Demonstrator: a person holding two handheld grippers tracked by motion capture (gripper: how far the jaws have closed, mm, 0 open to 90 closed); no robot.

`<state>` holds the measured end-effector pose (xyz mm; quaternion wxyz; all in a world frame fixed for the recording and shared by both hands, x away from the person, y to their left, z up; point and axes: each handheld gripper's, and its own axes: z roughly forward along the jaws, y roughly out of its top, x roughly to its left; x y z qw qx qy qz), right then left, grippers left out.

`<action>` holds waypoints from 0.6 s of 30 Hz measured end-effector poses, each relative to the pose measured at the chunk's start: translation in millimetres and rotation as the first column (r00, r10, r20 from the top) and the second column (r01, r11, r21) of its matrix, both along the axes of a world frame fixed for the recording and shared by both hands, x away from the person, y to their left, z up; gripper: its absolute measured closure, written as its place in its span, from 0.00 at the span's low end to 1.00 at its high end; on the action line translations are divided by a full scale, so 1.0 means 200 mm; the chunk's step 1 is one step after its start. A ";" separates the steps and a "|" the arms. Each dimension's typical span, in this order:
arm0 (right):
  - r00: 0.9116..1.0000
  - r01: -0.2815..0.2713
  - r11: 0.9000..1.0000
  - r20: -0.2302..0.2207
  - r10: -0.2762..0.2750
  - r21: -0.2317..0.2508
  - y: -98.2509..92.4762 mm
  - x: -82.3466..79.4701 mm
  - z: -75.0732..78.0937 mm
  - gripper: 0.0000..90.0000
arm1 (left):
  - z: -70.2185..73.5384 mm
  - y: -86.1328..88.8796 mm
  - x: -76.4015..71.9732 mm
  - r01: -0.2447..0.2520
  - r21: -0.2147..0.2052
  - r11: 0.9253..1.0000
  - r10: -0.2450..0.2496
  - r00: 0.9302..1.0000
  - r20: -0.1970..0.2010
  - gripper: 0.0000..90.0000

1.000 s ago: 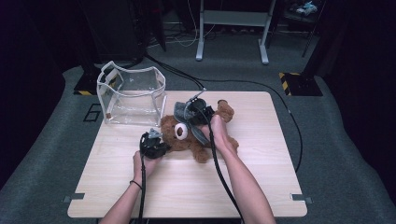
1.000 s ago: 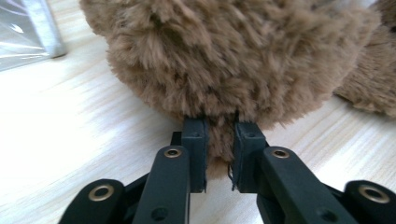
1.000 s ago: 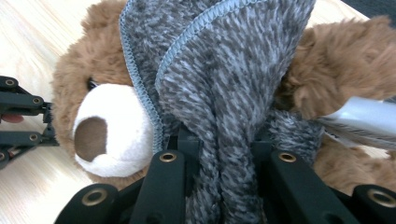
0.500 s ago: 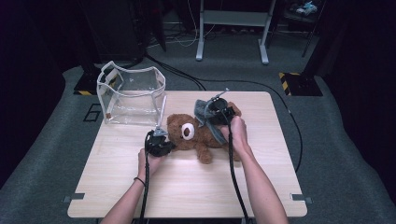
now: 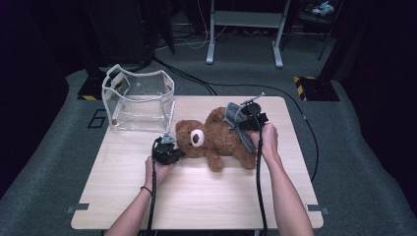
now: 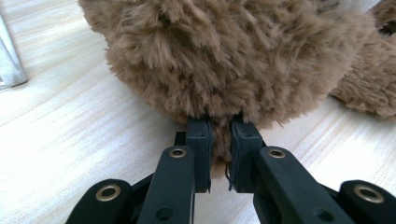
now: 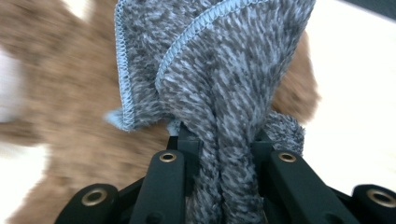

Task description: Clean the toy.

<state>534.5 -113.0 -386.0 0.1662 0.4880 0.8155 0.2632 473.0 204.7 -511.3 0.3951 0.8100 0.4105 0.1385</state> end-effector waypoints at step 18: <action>0.975 -0.215 0.976 -0.052 0.217 0.040 0.56 0.06 0.01 0.83 | 0.00 0.00 0.00 0.005 -0.002 1.000 -0.005 1.000 0.009 0.90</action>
